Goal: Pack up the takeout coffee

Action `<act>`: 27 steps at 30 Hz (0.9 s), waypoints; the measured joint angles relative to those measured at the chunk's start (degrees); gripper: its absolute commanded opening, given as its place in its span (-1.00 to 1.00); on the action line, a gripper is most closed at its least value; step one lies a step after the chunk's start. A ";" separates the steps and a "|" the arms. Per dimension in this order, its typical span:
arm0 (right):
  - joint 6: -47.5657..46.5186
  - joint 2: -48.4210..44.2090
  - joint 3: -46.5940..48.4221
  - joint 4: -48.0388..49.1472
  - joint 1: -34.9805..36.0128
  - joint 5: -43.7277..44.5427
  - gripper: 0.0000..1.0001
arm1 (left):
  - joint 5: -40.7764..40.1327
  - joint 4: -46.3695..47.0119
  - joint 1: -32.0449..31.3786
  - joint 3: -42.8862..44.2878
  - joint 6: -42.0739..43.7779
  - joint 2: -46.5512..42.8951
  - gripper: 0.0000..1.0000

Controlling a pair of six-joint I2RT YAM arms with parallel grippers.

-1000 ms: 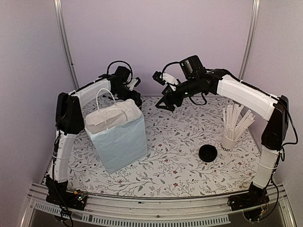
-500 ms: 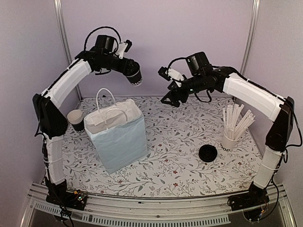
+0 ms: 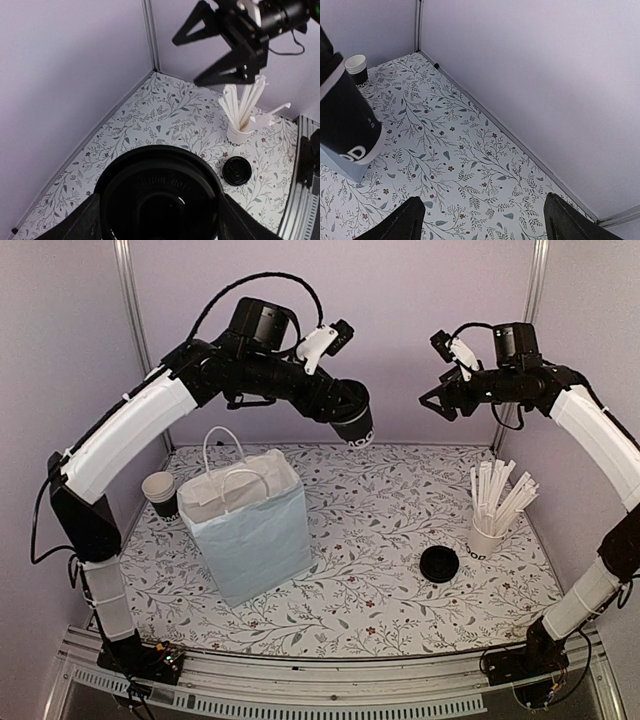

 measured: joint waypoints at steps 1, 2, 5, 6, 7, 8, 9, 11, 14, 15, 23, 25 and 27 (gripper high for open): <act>0.09 -0.66 -0.20 -0.02 -0.90 -0.37 0.71 | 0.00 -0.94 -1.18 -0.85 0.04 0.02 0.49; 0.22 -1.18 -0.39 -0.09 -1.60 -0.66 0.71 | 0.02 -1.99 -2.45 -1.79 0.09 0.07 0.49; 0.26 -2.75 -1.29 -0.22 -2.49 -1.20 0.71 | 0.55 -4.07 -5.60 -4.07 0.35 0.26 0.49; 0.26 -3.13 -1.64 -0.26 -2.49 -1.40 0.71 | 0.76 -4.28 -6.80 -4.96 0.44 0.42 0.50; 0.26 -3.30 -1.86 -0.31 -2.51 -1.62 0.71 | 0.87 -4.48 -7.85 -5.62 0.68 0.68 0.50; 0.26 -3.39 -2.12 -0.35 -2.51 -1.84 0.71 | 0.94 -4.81 -9.03 -6.19 1.01 1.18 0.50; 0.26 -3.39 -2.38 -0.42 -2.51 -2.03 0.71 | 0.94 -5.40 -10.36 -6.45 1.25 2.03 0.50; 0.24 -3.39 -2.80 -0.63 -2.51 -2.16 0.71 | 0.94 -5.99 -12.68 -6.54 1.51 4.52 0.50; 0.20 -3.39 -3.08 -0.98 -2.54 -2.14 0.71 | 0.92 -6.49 -14.93 -7.23 1.55 8.57 0.50; 0.20 -3.39 -3.15 -0.96 -2.54 -2.14 0.71 | 0.92 -6.54 -15.47 -7.65 1.53 9.70 0.50; -0.26 -3.39 -5.42 -0.98 -2.64 -1.97 0.71 | 1.53 -5.38 -16.48 -12.90 1.20 14.69 0.54; -0.44 -3.39 -6.08 -1.07 -2.64 -1.97 0.71 | 1.55 -4.68 -16.48 -13.42 0.98 15.19 0.59; -0.61 -3.39 -6.36 -1.22 -2.64 -1.99 0.71 | 1.57 -3.58 -16.48 -14.27 0.79 15.41 0.63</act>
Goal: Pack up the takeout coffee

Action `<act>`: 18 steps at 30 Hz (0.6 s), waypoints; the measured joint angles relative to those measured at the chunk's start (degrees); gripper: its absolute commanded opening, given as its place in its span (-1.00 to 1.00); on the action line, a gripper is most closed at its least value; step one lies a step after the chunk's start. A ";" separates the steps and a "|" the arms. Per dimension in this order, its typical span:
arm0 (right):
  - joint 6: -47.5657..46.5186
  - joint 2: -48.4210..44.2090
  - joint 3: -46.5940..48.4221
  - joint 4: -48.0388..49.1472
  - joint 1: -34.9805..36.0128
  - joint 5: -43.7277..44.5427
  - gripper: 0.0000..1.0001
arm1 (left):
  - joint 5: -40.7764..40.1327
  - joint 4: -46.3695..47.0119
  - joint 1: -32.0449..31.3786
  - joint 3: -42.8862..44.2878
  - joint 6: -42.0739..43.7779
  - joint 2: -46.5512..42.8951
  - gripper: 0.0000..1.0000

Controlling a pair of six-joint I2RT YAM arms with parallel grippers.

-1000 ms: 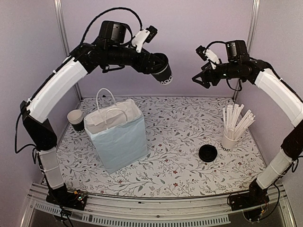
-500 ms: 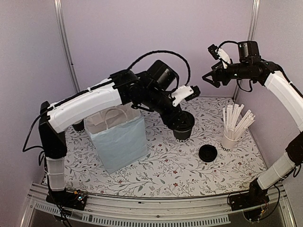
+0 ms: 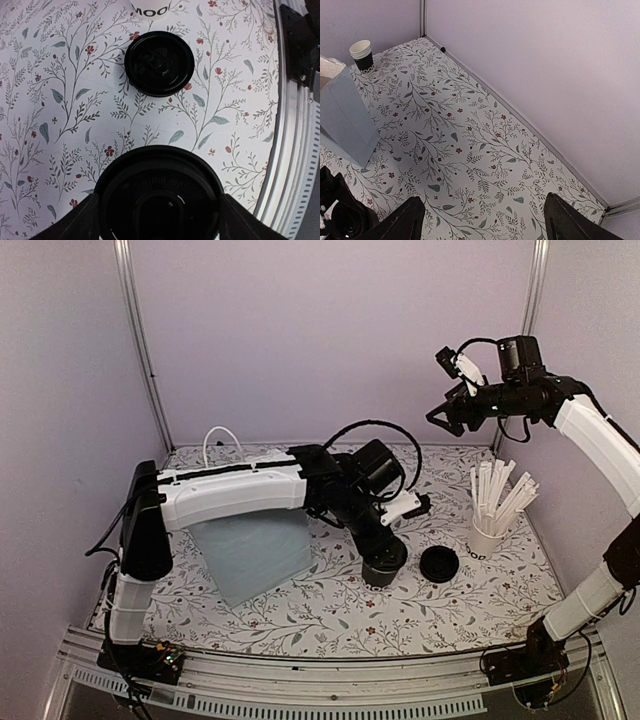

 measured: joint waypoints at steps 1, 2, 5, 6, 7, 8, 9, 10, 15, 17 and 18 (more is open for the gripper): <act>-0.04 0.00 -0.02 -0.04 0.00 -0.02 0.71 | 0.00 0.57 0.00 -0.59 -0.13 0.04 0.65; -0.07 0.00 -0.02 -0.02 0.00 -0.02 0.71 | 0.02 1.31 0.00 -1.27 -0.26 0.04 0.67; -0.15 0.00 -0.13 0.00 0.00 -0.13 0.71 | 0.28 2.60 0.00 -2.58 -0.44 0.04 0.67; -0.24 0.00 -0.26 0.00 0.00 -0.20 0.71 | 0.48 3.02 0.00 -2.95 -0.42 0.04 0.66; -0.26 0.00 -0.44 0.00 0.00 -0.26 0.71 | 0.76 3.21 0.00 -3.26 -0.42 0.04 0.67; -0.31 0.00 -0.59 -0.02 0.00 -0.31 0.71 | 1.16 3.39 0.00 -3.41 -0.44 0.04 0.68; -0.39 0.00 -0.76 -0.11 0.00 -0.42 0.71 | 1.49 3.54 0.00 -3.52 -0.44 0.07 0.70; -0.48 0.00 -0.87 -0.13 0.00 -0.46 0.71 | 1.70 3.67 0.00 -3.52 -0.44 0.07 0.72; -1.18 -0.09 -0.96 -0.55 0.00 -1.25 0.72 | 1.70 4.31 0.00 -3.52 -0.57 0.04 0.78; -1.81 -0.24 -0.96 -1.18 0.00 -1.95 0.71 | 1.42 4.02 0.00 -3.10 -0.52 -0.02 0.81; -2.16 -0.33 -0.96 -1.46 0.00 -2.21 0.71 | 1.16 3.78 0.00 -2.69 -0.39 -0.17 0.82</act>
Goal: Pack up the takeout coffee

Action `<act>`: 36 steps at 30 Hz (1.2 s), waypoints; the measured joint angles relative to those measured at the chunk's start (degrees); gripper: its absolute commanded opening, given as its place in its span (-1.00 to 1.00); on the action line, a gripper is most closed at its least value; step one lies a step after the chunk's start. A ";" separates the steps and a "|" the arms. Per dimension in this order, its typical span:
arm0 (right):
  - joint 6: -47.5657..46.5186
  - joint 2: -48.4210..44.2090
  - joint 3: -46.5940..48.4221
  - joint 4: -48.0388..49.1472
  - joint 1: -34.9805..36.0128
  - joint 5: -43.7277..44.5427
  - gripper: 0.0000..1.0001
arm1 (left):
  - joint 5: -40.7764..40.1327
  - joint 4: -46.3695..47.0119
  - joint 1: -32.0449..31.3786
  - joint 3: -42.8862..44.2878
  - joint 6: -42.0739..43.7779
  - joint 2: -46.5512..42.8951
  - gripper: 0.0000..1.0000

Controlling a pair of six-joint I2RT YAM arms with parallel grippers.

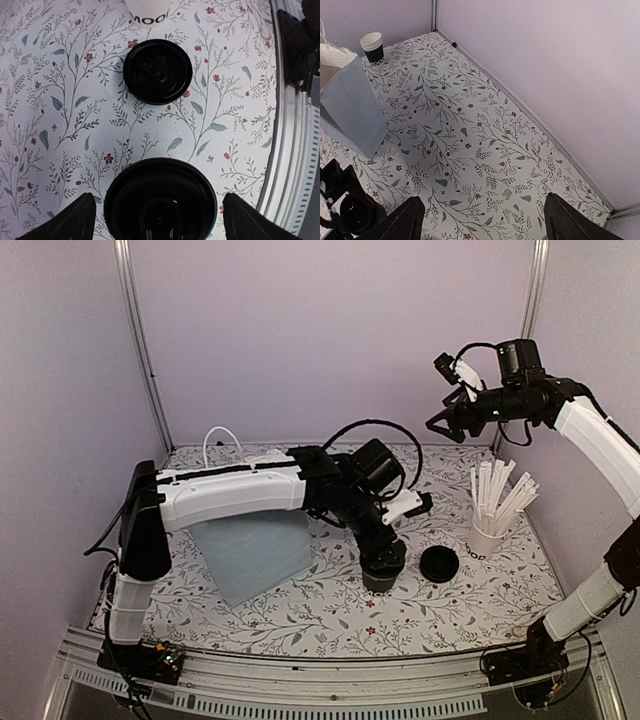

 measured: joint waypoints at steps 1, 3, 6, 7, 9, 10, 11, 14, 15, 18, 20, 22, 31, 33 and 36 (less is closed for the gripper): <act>-0.52 -0.09 -0.02 -0.39 0.00 -0.44 0.71 | -0.55 -0.33 0.00 0.72 0.11 -0.22 0.82; -1.42 -0.26 -0.20 -1.25 0.00 -1.20 0.71 | -1.86 -0.83 0.00 2.32 0.55 -1.40 0.82; -2.82 -0.24 -0.22 -3.78 0.00 -2.95 0.71 | -3.54 -1.40 0.00 4.70 1.14 -4.94 0.82; -3.45 -0.24 -0.22 -4.74 0.00 -3.93 0.71 | -4.07 -1.68 0.00 6.05 1.44 -6.67 0.82; -5.22 -0.17 -0.20 -7.19 0.00 -7.02 0.73 | -4.96 -2.14 0.00 8.61 1.86 -9.49 0.83; -6.34 -0.11 -0.20 -8.50 0.02 -8.74 0.74 | -5.53 -2.34 0.00 10.10 2.01 -11.06 0.84; -7.58 -0.07 -0.22 -9.90 0.20 -10.45 0.75 | -6.19 -2.45 0.00 11.41 2.14 -12.66 0.84; -10.56 -0.09 -0.68 -11.85 1.55 -13.92 0.76 | -9.68 -2.45 0.20 13.68 2.23 -17.81 0.85; -11.52 -0.09 -1.18 -12.17 2.51 -14.91 0.76 | -11.15 -2.49 0.26 13.94 2.21 -19.34 0.85; -13.84 -0.02 -2.95 -13.66 6.45 -15.91 0.78 | -15.39 -2.56 0.96 14.05 1.95 -23.26 0.87; -15.56 0.42 -3.72 -14.84 9.90 -15.50 0.81 | -17.22 -2.27 2.25 13.38 1.38 -25.49 0.88; -17.81 1.31 -4.24 -16.09 13.68 -14.38 0.83 | -18.21 -1.70 4.85 10.67 0.00 -28.65 0.88; -26.38 5.90 -4.83 -20.57 21.70 -7.28 0.85 | -20.79 4.04 15.63 -7.08 -6.91 -41.77 0.93; -27.43 7.21 -4.83 -21.31 22.88 -5.79 0.84 | -20.79 4.48 16.59 -8.68 -8.15 -42.60 0.93; -28.76 8.68 -5.20 -21.94 24.17 -3.98 0.85 | -20.74 5.11 18.05 -10.78 -9.55 -43.10 0.93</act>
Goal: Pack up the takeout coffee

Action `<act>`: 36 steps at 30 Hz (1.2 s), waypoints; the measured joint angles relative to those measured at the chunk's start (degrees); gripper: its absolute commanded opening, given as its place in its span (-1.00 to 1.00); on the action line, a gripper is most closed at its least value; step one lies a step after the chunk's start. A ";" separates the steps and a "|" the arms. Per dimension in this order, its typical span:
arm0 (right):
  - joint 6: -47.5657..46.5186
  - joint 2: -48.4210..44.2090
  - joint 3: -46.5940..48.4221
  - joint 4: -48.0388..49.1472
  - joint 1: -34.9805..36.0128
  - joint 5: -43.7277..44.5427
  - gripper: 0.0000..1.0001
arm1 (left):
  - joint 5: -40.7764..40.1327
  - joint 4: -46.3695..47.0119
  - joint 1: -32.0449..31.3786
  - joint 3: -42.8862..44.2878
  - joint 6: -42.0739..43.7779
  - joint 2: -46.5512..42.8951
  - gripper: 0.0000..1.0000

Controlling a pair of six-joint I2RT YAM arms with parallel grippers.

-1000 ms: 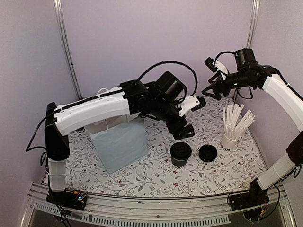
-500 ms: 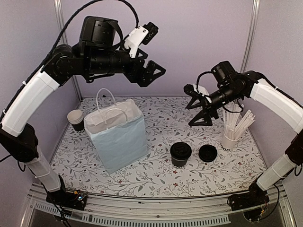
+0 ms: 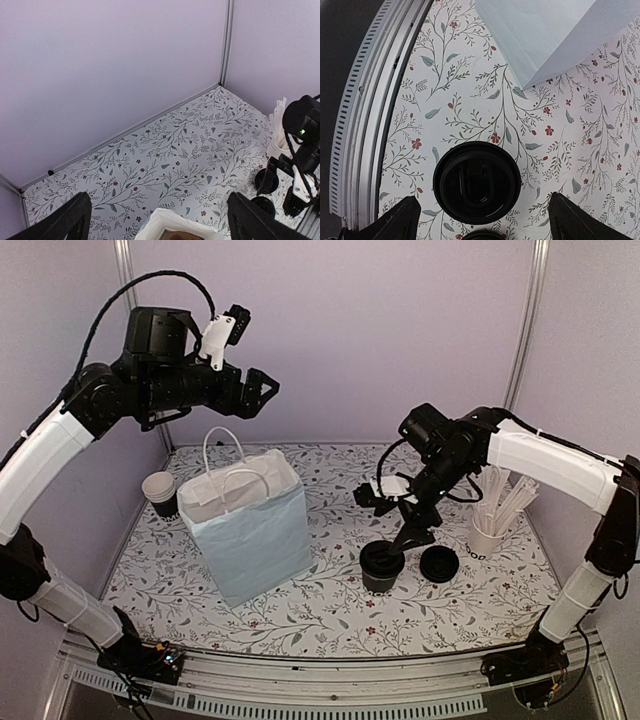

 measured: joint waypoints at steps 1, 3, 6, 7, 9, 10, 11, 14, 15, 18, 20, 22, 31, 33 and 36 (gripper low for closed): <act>-0.48 0.31 -0.28 -0.22 0.35 0.70 0.85 | 0.07 0.13 0.61 -0.63 -0.39 0.02 0.93; -1.01 0.72 -0.74 -0.57 0.92 1.92 0.87 | 0.26 0.11 1.40 -1.49 -0.85 0.02 0.94; -1.42 1.42 -1.07 -0.72 1.57 3.67 0.91 | 0.66 0.15 2.23 -1.92 -1.27 0.02 0.94; -1.53 1.73 -1.18 -0.74 1.79 4.11 0.91 | 0.74 0.15 2.43 -1.92 -1.29 0.02 0.95; -1.73 2.49 -1.22 -0.72 2.32 4.83 0.93 | 1.14 0.20 2.89 -1.92 -1.31 0.02 0.94; -1.77 2.89 -1.25 -0.74 2.60 5.11 0.93 | 1.31 0.20 3.08 -1.92 -1.31 0.02 0.94; -1.86 3.23 -1.25 -0.72 2.91 5.60 0.93 | 1.53 0.20 3.30 -1.92 -1.31 0.02 0.94; -1.95 4.11 -1.31 -0.70 3.63 6.60 0.93 | 1.79 0.22 3.96 -1.95 -1.38 0.02 0.94; -1.95 4.31 -1.31 -0.70 3.74 6.93 0.93 | 1.92 0.22 4.15 -2.01 -1.44 0.02 0.94; -1.92 4.81 -1.33 -0.63 3.98 7.56 0.93 | 2.16 0.37 4.46 -2.45 -1.51 0.02 0.94; -1.92 5.25 -1.33 -0.46 3.98 7.96 0.92 | 2.40 0.52 4.57 -3.08 -1.60 0.00 0.95; -1.90 5.60 -1.33 -0.17 4.07 8.57 0.91 | 2.75 0.59 4.61 -3.76 -1.66 0.00 0.94; -1.68 7.30 -1.49 0.44 5.03 10.08 0.77 | 3.23 0.63 5.18 -4.35 -1.68 0.00 0.94; -1.68 7.37 -1.86 0.57 5.40 10.47 0.75 | 3.28 0.68 5.35 -4.57 -1.68 0.00 0.95; -1.66 7.41 -2.38 0.63 5.86 11.15 0.73 | 3.28 0.70 5.57 -4.85 -1.68 0.00 0.94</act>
